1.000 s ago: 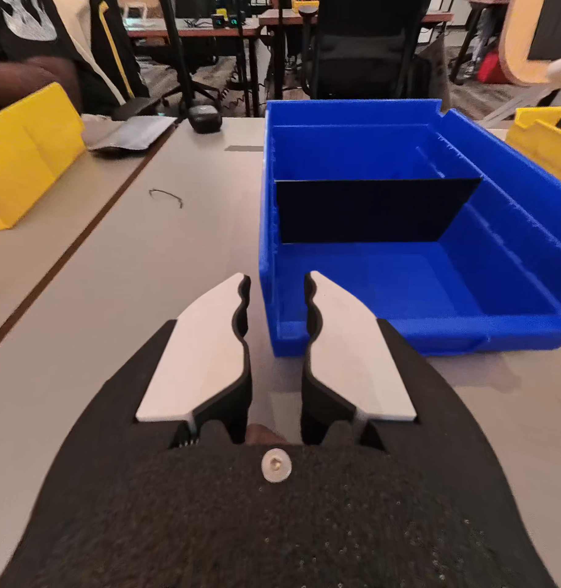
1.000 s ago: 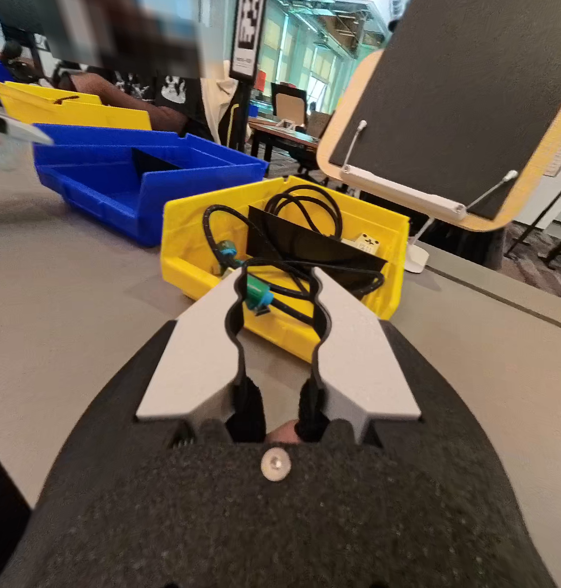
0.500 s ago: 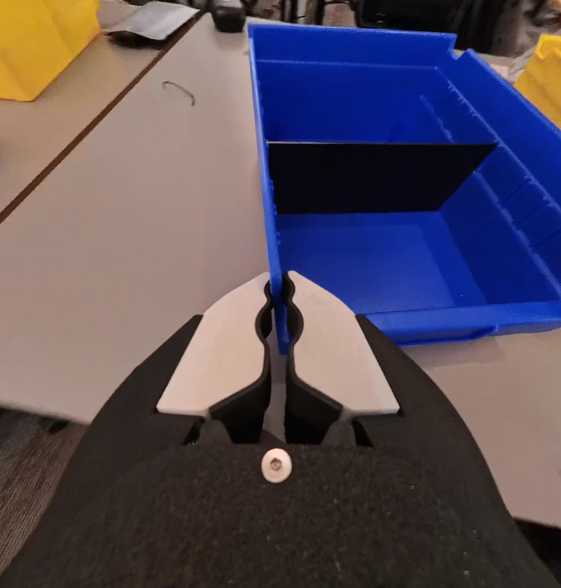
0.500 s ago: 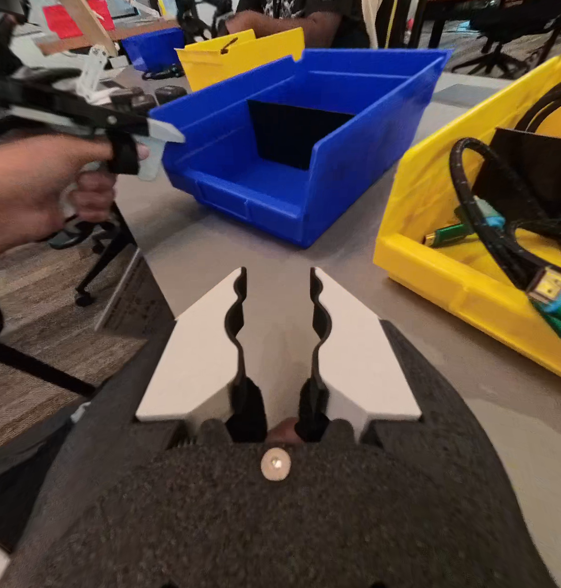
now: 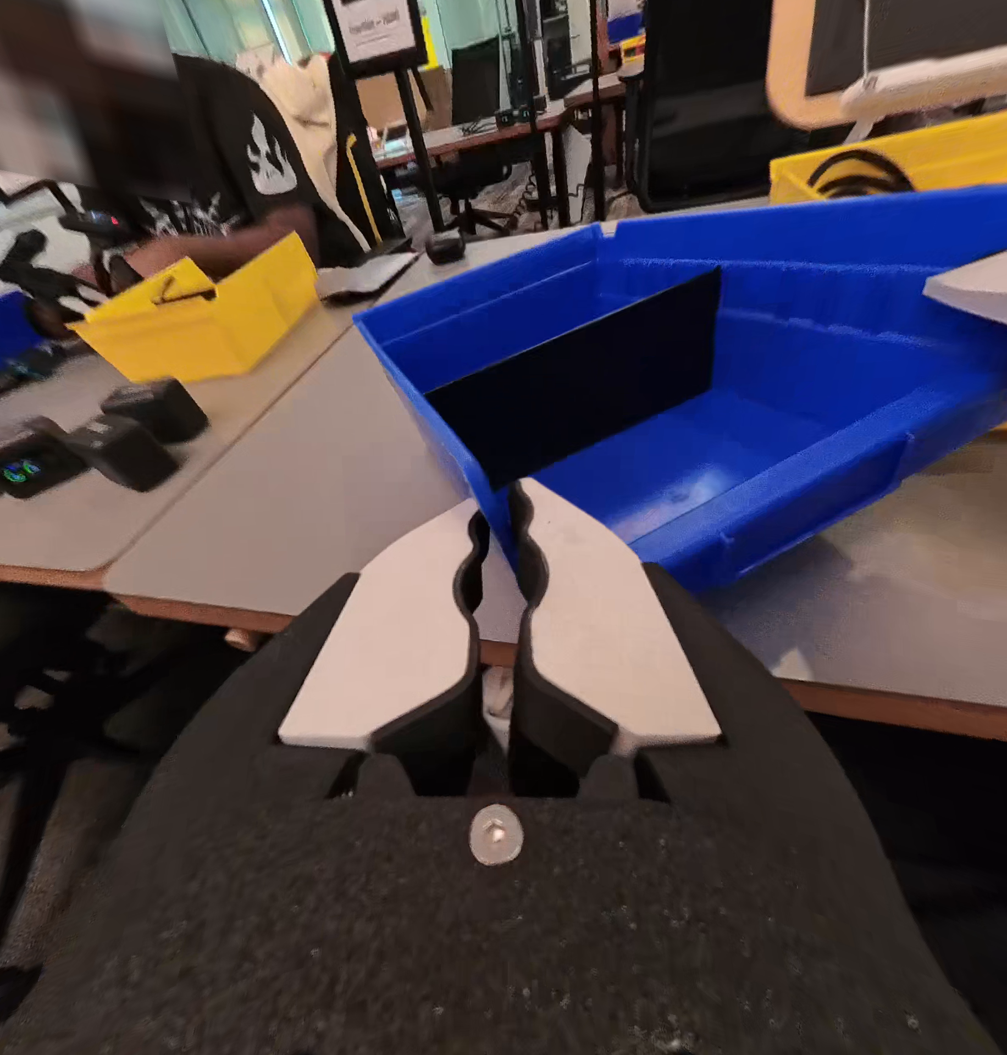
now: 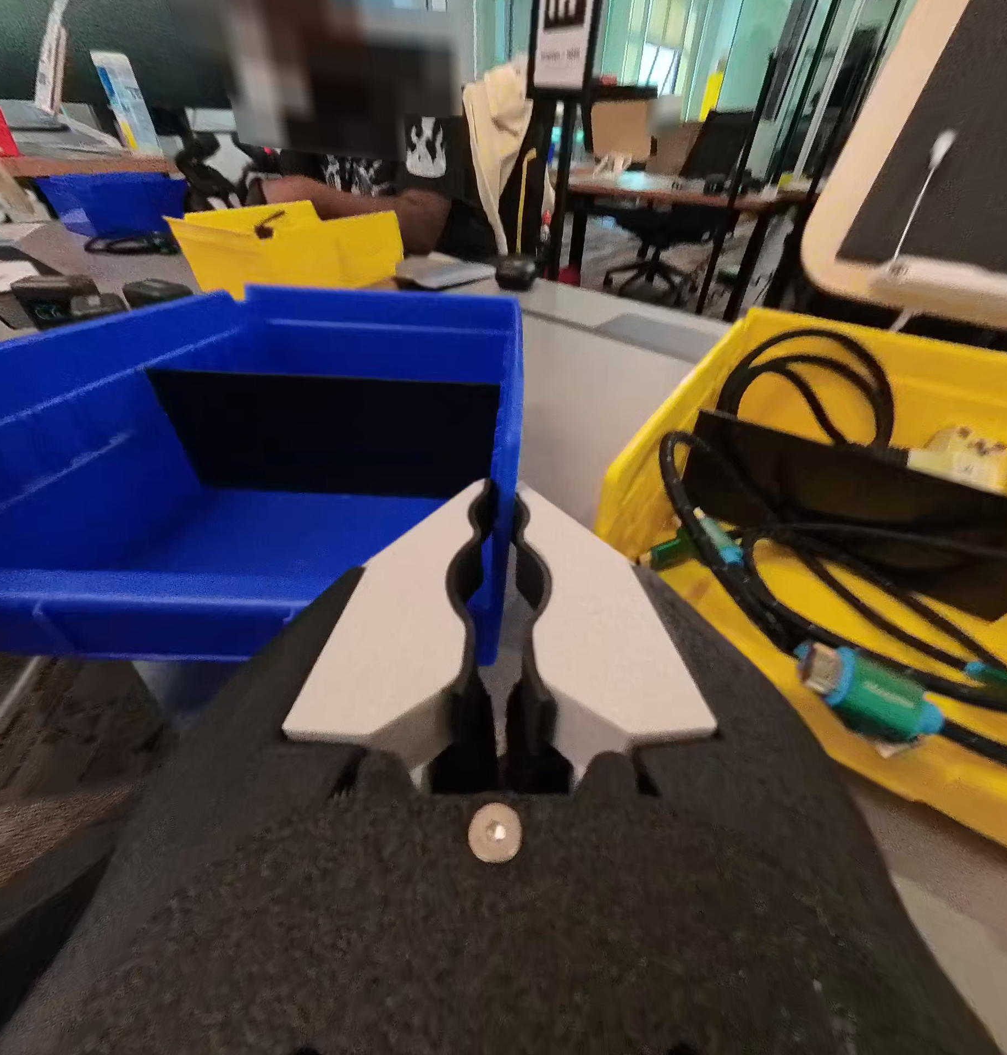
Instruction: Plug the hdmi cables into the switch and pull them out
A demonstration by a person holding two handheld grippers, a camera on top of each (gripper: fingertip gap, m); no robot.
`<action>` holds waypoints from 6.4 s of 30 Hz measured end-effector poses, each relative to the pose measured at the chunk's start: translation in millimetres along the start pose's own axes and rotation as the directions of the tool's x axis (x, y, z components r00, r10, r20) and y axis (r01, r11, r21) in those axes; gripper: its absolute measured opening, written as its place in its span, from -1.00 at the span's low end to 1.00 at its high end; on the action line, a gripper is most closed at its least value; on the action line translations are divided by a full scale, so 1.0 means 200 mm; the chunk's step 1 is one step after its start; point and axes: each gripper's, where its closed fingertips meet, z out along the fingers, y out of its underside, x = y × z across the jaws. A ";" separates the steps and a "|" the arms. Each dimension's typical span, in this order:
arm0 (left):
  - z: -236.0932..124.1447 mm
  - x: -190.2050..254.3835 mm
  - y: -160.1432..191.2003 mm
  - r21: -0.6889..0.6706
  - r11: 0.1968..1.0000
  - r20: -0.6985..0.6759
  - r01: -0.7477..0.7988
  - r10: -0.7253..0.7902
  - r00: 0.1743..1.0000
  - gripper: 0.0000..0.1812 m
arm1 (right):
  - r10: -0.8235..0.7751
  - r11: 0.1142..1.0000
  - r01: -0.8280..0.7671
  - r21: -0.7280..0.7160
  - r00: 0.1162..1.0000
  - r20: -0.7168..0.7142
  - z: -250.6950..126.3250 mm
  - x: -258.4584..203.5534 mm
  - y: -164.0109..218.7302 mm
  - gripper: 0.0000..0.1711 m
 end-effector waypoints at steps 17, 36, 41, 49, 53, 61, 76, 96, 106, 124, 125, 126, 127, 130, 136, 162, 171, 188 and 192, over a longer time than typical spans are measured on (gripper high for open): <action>0.21 1.22 -1.15 0.357 0.933 -0.332 0.039 0.087 0.939 -0.94 | 0.101 0.970 0.027 0.241 0.857 -0.504 -0.75 1.31 -0.78 -0.97; 0.26 2.85 -0.41 0.034 0.990 -0.709 -0.135 0.119 0.695 -0.87 | 0.256 0.907 -0.414 -0.074 0.683 -0.684 -1.48 2.51 0.54 -0.94; 0.25 2.90 -0.39 -0.003 0.986 -0.765 -0.167 0.105 0.636 -0.74 | 0.214 0.918 -0.388 -0.087 0.666 -0.714 -1.50 2.52 0.55 -0.93; 0.10 2.47 -0.62 0.006 0.999 -0.881 -0.040 0.024 0.473 -0.66 | 0.224 0.935 -0.353 -0.005 0.602 -0.767 -1.62 2.56 0.37 -0.72; 0.26 1.85 -0.74 0.073 0.996 -0.777 0.044 0.029 0.628 -0.60 | 0.252 0.963 -0.250 0.100 0.706 -0.661 -1.50 2.39 0.02 -0.65; 0.70 1.04 -0.36 -0.034 0.999 -0.454 -0.021 0.003 0.891 -0.43 | 0.044 0.997 -0.054 -0.049 0.982 -0.182 -0.60 1.35 -0.08 -0.42; 0.81 1.12 -0.23 -0.113 0.992 -0.424 -0.048 -0.004 0.906 -0.84 | 0.072 0.955 -0.211 -0.210 0.849 -0.524 -0.25 1.18 0.35 -0.99; 1.24 -0.04 -0.11 -0.082 0.994 -0.369 -0.076 0.041 0.929 -0.86 | 0.080 0.960 -0.201 -0.193 0.862 -0.500 0.61 0.30 0.15 -0.98; 1.30 -0.20 -0.06 -0.150 0.983 -0.228 0.105 -0.138 0.964 -0.76 | 0.063 0.970 -0.141 -0.197 0.932 -0.356 0.68 0.09 0.18 -0.84; 1.00 -0.34 -0.34 0.094 0.960 -0.078 0.263 -0.257 0.963 -0.81 | 0.131 0.986 -0.151 -0.077 0.967 -0.219 -0.59 1.12 0.03 -0.66; 0.95 -0.29 -0.39 0.112 0.956 -0.109 0.271 -0.259 0.960 -0.81 | 0.155 0.983 -0.176 -0.055 0.949 -0.275 -0.72 1.27 0.08 -0.66; 0.91 -0.21 -0.41 0.107 0.951 -0.158 0.289 -0.271 0.950 -0.81 | 0.171 0.980 -0.195 -0.030 0.915 -0.366 -0.86 1.44 0.13 -0.66; 0.86 -0.12 -0.42 0.089 0.945 -0.217 0.316 -0.291 0.932 -0.81 | 0.194 0.976 -0.216 0.012 0.851 -0.489 -1.02 1.63 0.19 -0.67; 0.74 0.17 -0.34 -0.003 0.937 -0.359 0.349 -0.327 0.874 -0.81 | 0.259 0.958 -0.271 0.092 0.688 -0.678 -1.38 2.02 0.29 -0.67; 0.75 0.43 -0.23 -0.036 0.976 -0.454 0.215 -0.208 0.866 -0.82 | 0.264 0.952 -0.291 0.099 0.610 -0.747 -1.54 2.26 0.36 -0.67; 0.83 0.41 -0.10 -0.120 0.981 -0.455 0.149 -0.188 0.870 -0.82 | 0.166 0.965 -0.257 -0.039 0.724 -0.670 -1.25 2.00 0.42 -0.68; 0.80 0.43 -0.10 -0.119 0.986 -0.471 0.121 -0.163 0.867 -0.82 | 0.176 0.961 -0.273 -0.048 0.736 -0.653 -1.23 1.98 0.44 -0.68; 0.73 0.58 -0.39 -0.058 0.970 -0.787 -0.238 0.102 0.608 -0.70 | 0.202 0.951 -0.304 -0.057 0.749 -0.631 -1.20 1.97 0.47 -0.68; 1.05 0.58 -0.51 -0.001 0.801 -0.779 -0.599 0.375 0.503 -0.62 | 0.228 0.943 -0.329 -0.051 0.748 -0.624 -1.18 1.98 0.48 -0.68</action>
